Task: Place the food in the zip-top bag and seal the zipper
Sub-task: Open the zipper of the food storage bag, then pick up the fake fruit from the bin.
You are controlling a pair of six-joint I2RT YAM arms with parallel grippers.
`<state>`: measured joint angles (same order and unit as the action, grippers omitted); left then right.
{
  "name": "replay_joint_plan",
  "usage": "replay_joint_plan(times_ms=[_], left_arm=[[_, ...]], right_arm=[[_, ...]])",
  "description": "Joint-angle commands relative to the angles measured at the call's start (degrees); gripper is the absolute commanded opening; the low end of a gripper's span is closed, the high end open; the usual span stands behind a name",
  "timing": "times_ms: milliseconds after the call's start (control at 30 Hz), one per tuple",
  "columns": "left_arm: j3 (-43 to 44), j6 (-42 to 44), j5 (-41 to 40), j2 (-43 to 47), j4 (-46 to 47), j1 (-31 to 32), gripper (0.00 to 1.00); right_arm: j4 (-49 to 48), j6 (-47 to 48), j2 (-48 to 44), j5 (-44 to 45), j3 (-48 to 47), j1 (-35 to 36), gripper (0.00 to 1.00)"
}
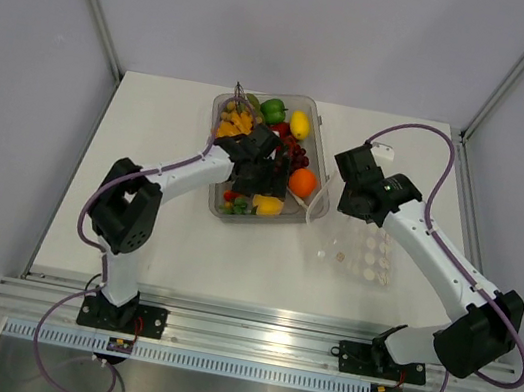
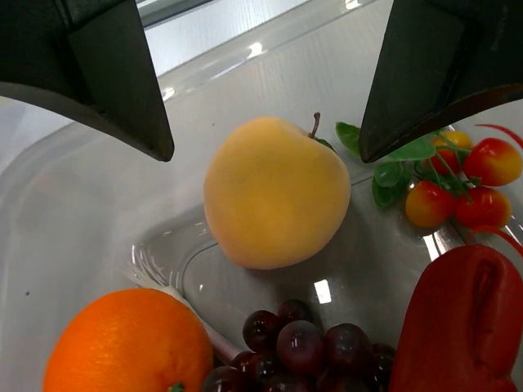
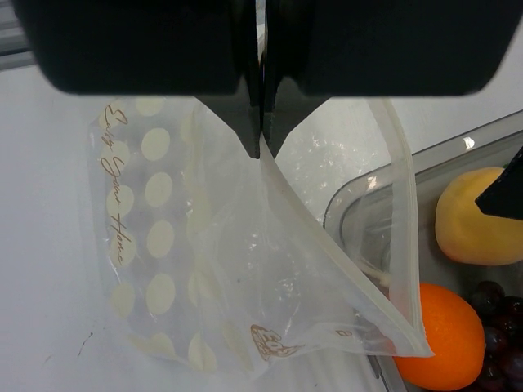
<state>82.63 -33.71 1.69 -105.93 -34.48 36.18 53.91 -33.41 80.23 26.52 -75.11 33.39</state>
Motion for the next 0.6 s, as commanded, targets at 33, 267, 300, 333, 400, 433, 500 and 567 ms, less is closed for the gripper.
replay_joint_plan(times_ms=[33, 267, 300, 333, 400, 433, 500, 567], left_arm=[[2.6, -1.1, -3.5, -1.8, 2.2, 0.6, 0.99], [2.8, -1.6, -4.6, -4.5, 3.4, 0.9, 0.95], [3.0, -1.5, -4.7, -4.9, 3.4, 0.9, 0.94], [3.1, -1.4, -4.7, -5.6, 3.4, 0.9, 0.92], [3.6, -1.0, -4.4, -6.0, 3.4, 1.1, 0.9], [3.6, -0.9, -4.4, -6.0, 3.5, 1.2, 0.88], [3.2, -0.8, -4.1, -5.7, 3.8, 1.3, 0.79], [3.0, -0.7, -4.0, -4.4, 3.8, 1.3, 0.7]], right_arm=[[-0.6, -0.3, -2.0, -0.6, -2.4, 0.1, 0.0], [-0.8, -0.6, -2.2, -1.6, -2.4, 0.1, 0.0], [-1.2, -0.3, -2.2, -2.0, -2.2, 0.1, 0.0], [-1.3, -0.3, -2.2, -2.3, -2.1, 0.1, 0.0], [-1.2, -0.4, -1.9, -2.6, -2.1, 0.1, 0.0], [-1.2, -0.4, -2.0, -2.6, -2.1, 0.1, 0.0], [-1.2, -0.5, -2.2, -2.5, -1.9, 0.1, 0.0], [-1.3, -0.5, -2.5, -2.5, -1.8, 0.1, 0.0]])
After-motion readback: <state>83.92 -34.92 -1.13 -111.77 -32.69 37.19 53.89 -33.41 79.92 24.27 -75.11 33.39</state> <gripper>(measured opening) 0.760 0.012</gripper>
